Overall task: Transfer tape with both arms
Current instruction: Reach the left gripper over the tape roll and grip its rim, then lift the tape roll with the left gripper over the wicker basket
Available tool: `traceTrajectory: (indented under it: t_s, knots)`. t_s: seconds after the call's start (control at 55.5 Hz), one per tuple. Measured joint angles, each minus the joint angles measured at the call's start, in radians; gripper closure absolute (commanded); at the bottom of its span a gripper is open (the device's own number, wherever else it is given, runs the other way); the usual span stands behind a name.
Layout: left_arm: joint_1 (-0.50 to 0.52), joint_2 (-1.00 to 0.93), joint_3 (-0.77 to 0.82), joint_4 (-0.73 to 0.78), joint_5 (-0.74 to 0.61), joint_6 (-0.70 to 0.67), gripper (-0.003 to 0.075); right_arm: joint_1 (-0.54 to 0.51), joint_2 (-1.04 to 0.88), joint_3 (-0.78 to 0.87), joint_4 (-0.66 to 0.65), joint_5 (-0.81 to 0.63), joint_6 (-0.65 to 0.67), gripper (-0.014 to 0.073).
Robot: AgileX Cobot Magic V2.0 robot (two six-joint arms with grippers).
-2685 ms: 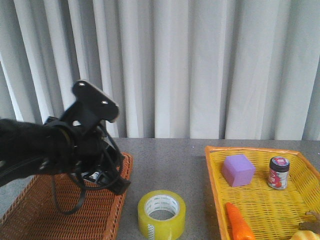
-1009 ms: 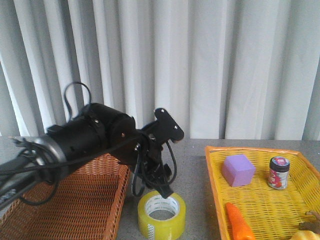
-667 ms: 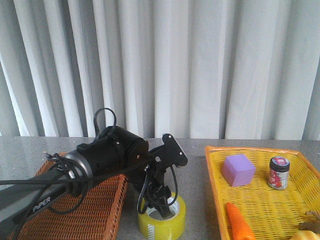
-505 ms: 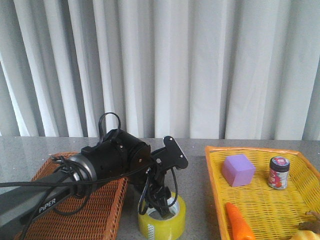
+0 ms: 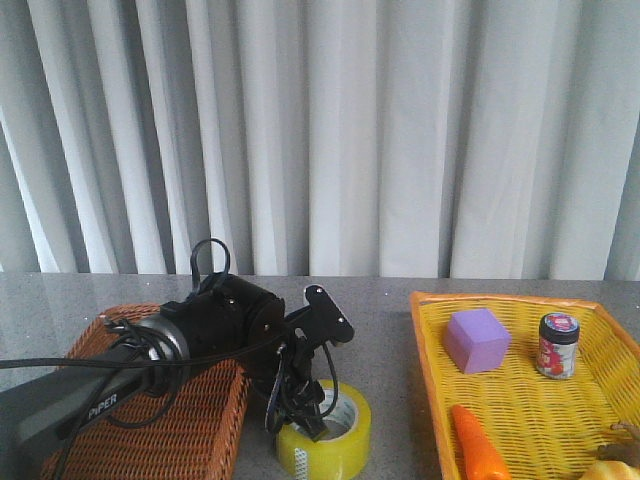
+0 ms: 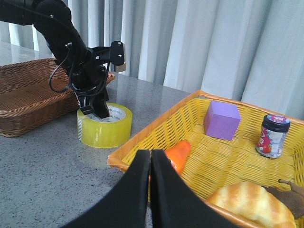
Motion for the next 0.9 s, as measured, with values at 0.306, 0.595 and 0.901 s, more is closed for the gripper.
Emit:
traceTrajectory:
  t_s: [0.306, 0.595, 0.901]
  knots:
    - [0.001, 0.0, 0.0, -0.04, -0.001, -0.001, 0.0507, 0.0, 0.0, 0.0, 0.0, 0.0, 0.0, 0.0601]
    - [0.004, 0.0, 0.0, -0.099, -0.002, -0.001, 0.0724, 0.0, 0.0, 0.0, 0.0, 0.0, 0.0, 0.0601]
    - [0.009, -0.002, 0.0, -0.187, -0.001, 0.001, 0.0727, 0.0, 0.0, 0.0, 0.0, 0.0, 0.0, 0.0601]
